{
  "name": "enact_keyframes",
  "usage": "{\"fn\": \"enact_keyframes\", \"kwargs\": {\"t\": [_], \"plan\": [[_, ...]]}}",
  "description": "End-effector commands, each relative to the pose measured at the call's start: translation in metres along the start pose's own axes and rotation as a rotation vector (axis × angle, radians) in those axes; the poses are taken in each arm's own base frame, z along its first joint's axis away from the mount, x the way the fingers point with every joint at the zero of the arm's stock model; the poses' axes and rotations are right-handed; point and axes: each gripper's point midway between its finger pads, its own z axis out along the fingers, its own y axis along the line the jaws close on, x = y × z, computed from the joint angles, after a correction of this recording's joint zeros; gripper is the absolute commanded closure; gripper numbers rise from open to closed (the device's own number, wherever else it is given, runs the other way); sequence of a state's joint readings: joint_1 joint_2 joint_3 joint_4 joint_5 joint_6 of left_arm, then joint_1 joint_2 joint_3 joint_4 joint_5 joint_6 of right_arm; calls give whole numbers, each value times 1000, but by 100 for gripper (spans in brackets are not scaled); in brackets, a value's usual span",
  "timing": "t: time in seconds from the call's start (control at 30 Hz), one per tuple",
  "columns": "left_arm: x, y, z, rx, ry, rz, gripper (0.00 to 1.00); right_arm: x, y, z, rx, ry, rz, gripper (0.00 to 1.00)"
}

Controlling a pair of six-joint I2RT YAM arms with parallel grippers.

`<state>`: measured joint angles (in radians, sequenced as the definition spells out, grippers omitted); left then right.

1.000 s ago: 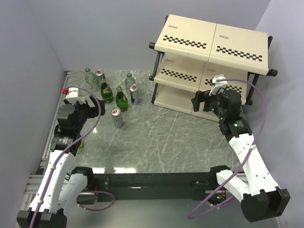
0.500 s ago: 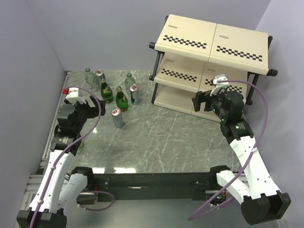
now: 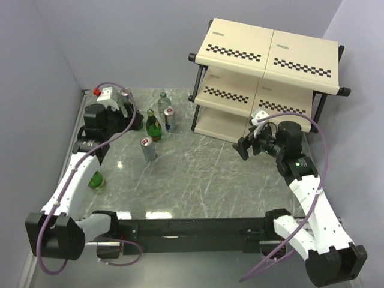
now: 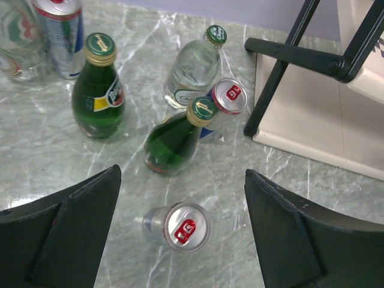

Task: Place and organize the beverage onto the shelf
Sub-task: Pick up the drink from the center of the board.

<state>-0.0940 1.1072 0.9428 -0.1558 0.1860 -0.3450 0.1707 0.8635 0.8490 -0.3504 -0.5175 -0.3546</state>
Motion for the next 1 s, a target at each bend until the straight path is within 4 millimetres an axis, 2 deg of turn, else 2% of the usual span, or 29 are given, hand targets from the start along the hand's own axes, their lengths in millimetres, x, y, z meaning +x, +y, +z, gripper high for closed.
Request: {"fn": "enact_keyframes", "kwargs": {"t": [0.0,0.2,0.27,0.3,0.37,0.4,0.47,0.5,0.53,0.77,0.83,0.93,0.97], "plan": [[1,-24,1,59,45,-5,11,-12,16,-7,-84,-51,-104,0],[55,-12,-4,-115,171,40,12,-5,15,-5,-92,-18,-106,0],[56,-3,-10,-186,133,50,11,-2,17,-3,-111,-8,-114,0],[65,-2,-9,-190,124,34,10,0,18,-2,-122,-1,-108,1],[66,-4,-14,-170,68,10,10,1,20,-1,-136,6,-103,1],[76,-5,-10,-147,39,-20,9,3,21,0,-142,10,-102,1],[76,-10,-15,-114,-20,-55,5,4,22,0,-150,11,-98,1],[90,-8,-15,-111,-11,-64,4,4,22,1,-152,12,-100,1],[84,-12,-16,-89,-51,-73,4,4,23,1,-154,13,-100,1],[121,-20,-15,-41,-12,-70,4,7,22,3,-157,23,-101,1],[140,-14,-11,-59,25,-66,4,7,21,3,-156,23,-103,1],[155,-11,-4,-83,52,-64,4,7,22,2,-158,21,-102,1],[153,-13,-2,-79,37,-63,4,7,22,2,-158,21,-102,1]]}}
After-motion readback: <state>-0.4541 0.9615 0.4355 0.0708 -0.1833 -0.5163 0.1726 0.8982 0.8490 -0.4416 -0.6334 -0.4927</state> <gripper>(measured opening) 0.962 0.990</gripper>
